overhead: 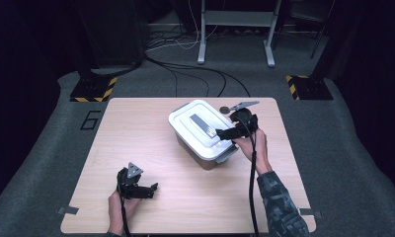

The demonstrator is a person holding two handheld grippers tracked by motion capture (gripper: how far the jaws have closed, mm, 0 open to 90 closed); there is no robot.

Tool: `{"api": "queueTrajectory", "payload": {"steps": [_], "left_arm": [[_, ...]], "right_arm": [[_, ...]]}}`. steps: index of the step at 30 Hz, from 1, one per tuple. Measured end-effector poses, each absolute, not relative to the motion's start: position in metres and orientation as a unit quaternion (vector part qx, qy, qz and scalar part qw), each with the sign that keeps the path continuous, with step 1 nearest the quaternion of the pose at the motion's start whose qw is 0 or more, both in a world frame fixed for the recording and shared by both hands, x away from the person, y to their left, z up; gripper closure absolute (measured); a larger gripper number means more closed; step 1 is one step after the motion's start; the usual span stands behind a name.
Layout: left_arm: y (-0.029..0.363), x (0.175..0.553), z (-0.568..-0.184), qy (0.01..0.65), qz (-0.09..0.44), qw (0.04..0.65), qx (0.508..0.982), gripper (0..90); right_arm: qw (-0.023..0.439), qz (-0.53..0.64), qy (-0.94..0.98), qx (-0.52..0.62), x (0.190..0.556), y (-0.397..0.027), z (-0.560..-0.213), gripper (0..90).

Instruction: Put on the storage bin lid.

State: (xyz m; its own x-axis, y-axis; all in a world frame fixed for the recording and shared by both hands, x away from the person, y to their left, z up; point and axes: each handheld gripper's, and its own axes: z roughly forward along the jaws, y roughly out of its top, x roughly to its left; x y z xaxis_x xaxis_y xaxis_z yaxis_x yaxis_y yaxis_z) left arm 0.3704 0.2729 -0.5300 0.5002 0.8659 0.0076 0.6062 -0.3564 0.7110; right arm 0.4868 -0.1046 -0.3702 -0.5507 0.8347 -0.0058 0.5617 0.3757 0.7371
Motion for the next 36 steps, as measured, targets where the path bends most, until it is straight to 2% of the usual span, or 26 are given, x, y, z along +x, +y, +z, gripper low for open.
{"api": "queueTrajectory", "payload": {"steps": [17,24,36], "left_arm": [[0.273,0.370,-0.530,0.460,0.196,0.332,0.800,0.2],[0.273,0.370,-0.530,0.462,0.194,0.334,0.798,0.2],[0.272,0.370,-0.530,0.462,0.194,0.333,0.799,0.2]], "right_arm": [[0.210,0.350,0.782,0.472,0.436,-0.174,-0.393,0.0],[0.207,0.342,0.772,0.494,0.417,-0.201,-0.421,0.0],[0.189,0.330,0.770,0.513,0.394,-0.220,-0.477,0.0]]}}
